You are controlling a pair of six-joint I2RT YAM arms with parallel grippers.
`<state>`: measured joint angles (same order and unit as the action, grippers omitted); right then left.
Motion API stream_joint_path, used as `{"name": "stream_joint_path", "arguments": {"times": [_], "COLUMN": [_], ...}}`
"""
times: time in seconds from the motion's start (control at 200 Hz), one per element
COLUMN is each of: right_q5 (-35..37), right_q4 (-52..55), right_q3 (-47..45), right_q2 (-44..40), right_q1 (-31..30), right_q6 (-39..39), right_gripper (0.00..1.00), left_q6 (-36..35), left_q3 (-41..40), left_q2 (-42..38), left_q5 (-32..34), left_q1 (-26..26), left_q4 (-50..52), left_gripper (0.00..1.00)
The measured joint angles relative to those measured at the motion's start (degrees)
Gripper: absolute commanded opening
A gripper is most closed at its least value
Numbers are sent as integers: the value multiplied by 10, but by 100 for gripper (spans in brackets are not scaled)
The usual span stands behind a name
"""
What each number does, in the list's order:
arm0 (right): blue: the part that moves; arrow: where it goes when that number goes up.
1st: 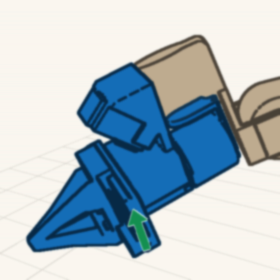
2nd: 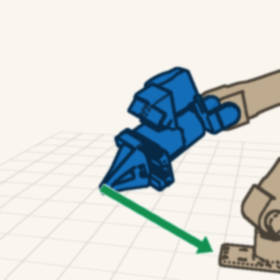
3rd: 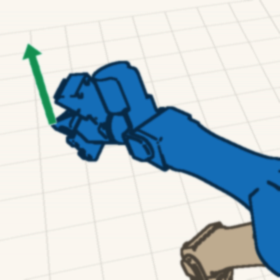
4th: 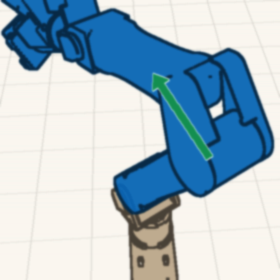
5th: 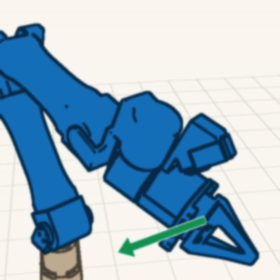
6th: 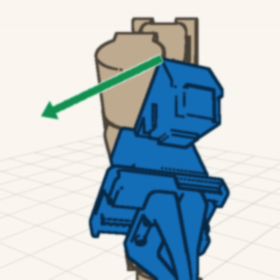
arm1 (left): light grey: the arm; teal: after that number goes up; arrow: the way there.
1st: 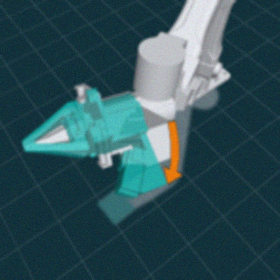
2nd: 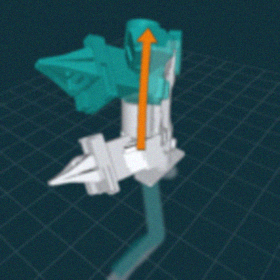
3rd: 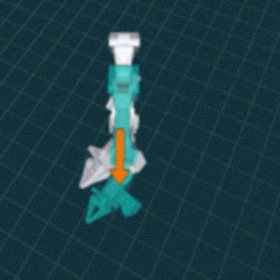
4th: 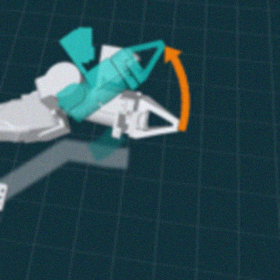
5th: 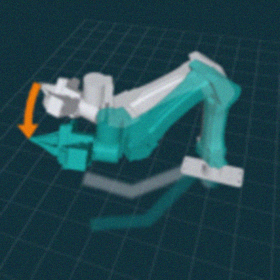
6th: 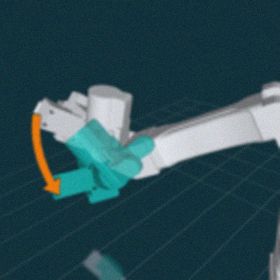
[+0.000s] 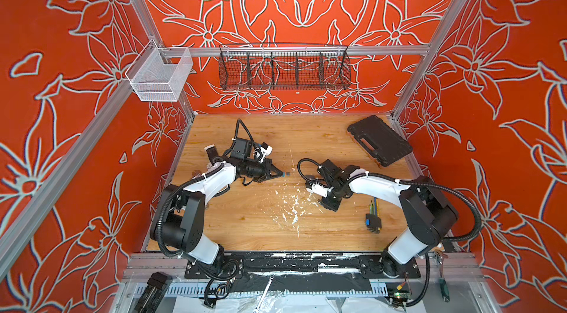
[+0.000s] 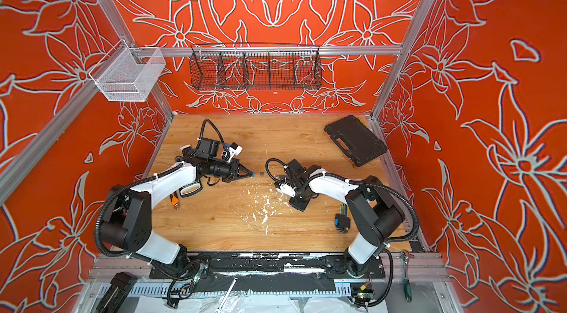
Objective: Close the usb drive cover
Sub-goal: Pick up the USB drive from the center of the board, then close the cover of the USB drive.
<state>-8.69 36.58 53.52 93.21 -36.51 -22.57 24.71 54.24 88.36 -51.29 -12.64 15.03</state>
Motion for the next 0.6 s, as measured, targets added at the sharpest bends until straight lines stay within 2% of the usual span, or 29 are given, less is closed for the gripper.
{"name": "stream_joint_path", "arguments": {"times": [0.32,0.6], "right_q5": [-75,-136], "right_q4": [-66,-114], "right_q3": [-8,9], "right_q2": [-106,-97], "right_q1": [0,-9], "right_q6": [-39,-73], "right_gripper": [22,21], "left_q6": [2,4], "left_q3": [-20,-20], "left_q2": [-4,2], "left_q5": [-14,-38], "left_q1": [0,-26], "left_q4": [-1,-7], "left_gripper": [0,0]}}
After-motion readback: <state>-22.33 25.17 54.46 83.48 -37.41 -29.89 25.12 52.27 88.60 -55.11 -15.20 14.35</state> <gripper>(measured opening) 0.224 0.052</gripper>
